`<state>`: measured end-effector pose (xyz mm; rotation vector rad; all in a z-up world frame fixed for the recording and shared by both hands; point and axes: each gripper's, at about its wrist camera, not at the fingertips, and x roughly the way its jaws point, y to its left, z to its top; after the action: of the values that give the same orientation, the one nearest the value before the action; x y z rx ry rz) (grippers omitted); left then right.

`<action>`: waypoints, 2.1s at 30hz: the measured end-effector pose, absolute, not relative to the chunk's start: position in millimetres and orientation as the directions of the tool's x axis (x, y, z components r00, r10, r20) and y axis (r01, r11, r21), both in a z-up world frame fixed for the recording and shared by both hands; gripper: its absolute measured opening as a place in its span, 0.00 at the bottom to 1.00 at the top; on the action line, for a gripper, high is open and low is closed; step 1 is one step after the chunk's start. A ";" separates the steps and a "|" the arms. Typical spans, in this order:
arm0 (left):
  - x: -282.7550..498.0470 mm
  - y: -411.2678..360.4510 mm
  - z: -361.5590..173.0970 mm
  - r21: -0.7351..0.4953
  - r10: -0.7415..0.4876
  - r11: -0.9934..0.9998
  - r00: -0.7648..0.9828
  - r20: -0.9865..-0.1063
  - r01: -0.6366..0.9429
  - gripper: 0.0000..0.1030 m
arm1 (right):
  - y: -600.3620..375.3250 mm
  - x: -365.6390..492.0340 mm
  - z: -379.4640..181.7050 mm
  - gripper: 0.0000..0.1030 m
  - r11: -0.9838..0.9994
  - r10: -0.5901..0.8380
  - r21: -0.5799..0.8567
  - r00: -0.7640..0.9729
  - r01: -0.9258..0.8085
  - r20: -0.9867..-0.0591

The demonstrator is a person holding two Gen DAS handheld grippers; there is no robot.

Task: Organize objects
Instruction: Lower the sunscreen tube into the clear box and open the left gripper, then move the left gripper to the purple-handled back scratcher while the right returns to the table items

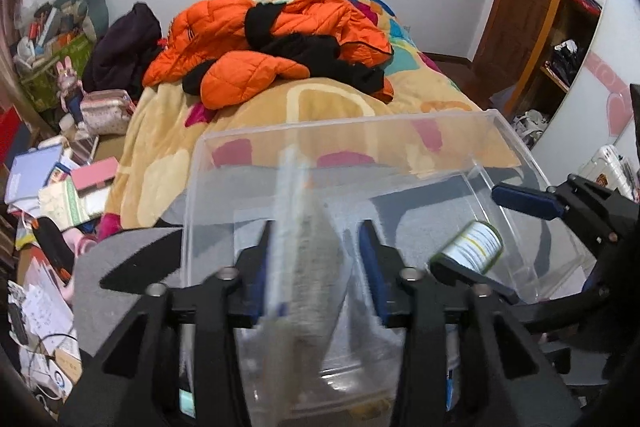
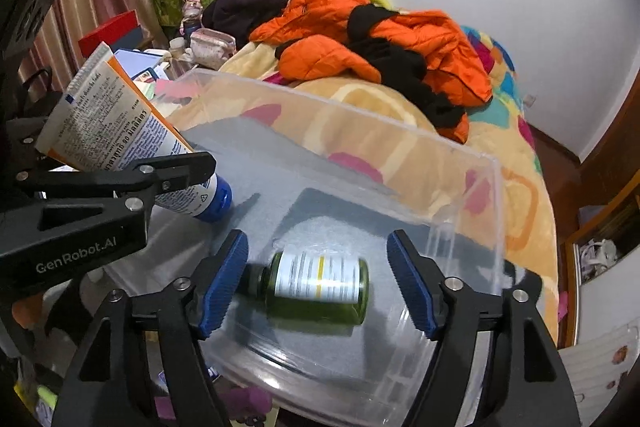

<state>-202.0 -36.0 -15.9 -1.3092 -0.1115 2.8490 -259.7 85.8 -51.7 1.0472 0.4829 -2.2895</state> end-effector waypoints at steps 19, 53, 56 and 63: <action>-161.4 -34.6 13.9 0.017 -0.032 -0.999 -0.707 -0.707 0.027 0.71 | 118.3 -223.4 -28.4 0.77 -0.799 -0.345 -0.109 -0.599 0.592 -0.723; -91.9 32.3 -30.8 0.012 0.112 -0.982 -0.625 -0.773 -0.191 0.61 | 219.3 -125.7 -69.1 0.84 -0.853 -0.345 0.009 -0.551 0.522 -0.760; -93.6 37.6 -37.0 -0.010 0.137 -0.978 -0.605 -0.784 -0.208 0.43 | 226.6 -120.3 -78.9 0.84 -0.839 -0.338 -0.011 -0.536 0.544 -0.774; -88.5 42.5 -36.0 0.008 0.133 -0.976 -0.620 -0.773 -0.219 0.11 | 222.0 -113.9 -87.4 0.83 -0.778 -0.299 -0.126 -0.540 0.615 -0.787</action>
<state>-88.5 42.5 -36.0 -1.2571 0.1498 2.6591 -113.9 222.0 -87.4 1.0748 0.5353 -2.3062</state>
